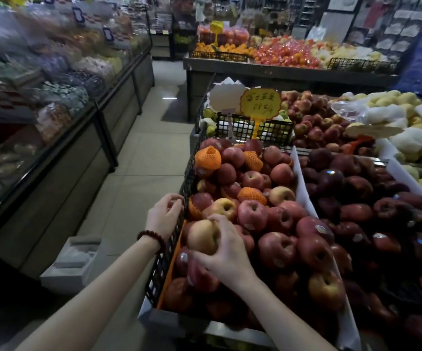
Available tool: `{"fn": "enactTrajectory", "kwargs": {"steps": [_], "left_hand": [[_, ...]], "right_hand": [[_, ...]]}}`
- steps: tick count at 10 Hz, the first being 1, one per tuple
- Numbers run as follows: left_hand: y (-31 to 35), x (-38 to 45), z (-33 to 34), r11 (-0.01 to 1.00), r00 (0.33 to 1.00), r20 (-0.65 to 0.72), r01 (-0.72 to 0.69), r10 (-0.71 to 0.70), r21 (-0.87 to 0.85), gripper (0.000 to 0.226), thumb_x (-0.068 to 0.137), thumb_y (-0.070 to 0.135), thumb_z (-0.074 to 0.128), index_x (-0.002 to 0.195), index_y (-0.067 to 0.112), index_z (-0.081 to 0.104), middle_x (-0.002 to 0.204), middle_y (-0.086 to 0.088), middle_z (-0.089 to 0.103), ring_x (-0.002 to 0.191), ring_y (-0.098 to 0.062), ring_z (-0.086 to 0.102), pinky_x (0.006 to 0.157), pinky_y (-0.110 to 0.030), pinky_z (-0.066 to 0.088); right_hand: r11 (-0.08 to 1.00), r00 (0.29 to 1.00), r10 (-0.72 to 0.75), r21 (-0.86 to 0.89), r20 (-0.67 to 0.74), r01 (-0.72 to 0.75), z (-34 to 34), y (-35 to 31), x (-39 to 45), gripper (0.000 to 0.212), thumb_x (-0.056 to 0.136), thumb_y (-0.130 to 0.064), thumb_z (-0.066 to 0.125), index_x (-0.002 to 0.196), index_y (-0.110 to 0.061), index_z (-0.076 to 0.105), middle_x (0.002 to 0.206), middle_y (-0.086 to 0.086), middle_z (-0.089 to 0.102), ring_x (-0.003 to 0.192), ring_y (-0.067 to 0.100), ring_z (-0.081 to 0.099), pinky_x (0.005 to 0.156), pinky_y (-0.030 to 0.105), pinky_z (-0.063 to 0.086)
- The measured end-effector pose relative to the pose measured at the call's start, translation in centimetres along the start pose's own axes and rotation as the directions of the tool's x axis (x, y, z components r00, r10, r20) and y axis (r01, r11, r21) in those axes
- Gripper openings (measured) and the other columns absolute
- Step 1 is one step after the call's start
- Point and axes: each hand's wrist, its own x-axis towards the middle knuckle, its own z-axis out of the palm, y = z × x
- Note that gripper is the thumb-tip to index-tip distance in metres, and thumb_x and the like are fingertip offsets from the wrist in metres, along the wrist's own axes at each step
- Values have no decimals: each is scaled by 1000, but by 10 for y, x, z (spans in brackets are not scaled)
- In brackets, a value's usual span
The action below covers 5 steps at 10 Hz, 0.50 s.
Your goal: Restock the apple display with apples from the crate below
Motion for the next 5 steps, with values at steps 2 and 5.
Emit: {"fn": "enactTrajectory", "kwargs": {"steps": [2,5], "left_hand": [[-21,-15,-22,998,999,-38,-13,10,-63,25,89,15,52,83,37,62,83,5,70,84,-14,67,83,-42,55],[-33,-22,-25,1000,998,-59,10,-10,-2,22,88,16,54,87,36,62,86,3,72,85,-14,66,83,-37,54]], "right_hand": [[975,993,33,-222,112,-8,63,12,50,77,72,-23,81,137,-22,40,135,5,44,117,32,55,100,38,47],[875,975,22,-477,223,89,90,21,53,84,76,-35,74,147,-26,30,150,4,37,137,30,34,106,43,36]]}}
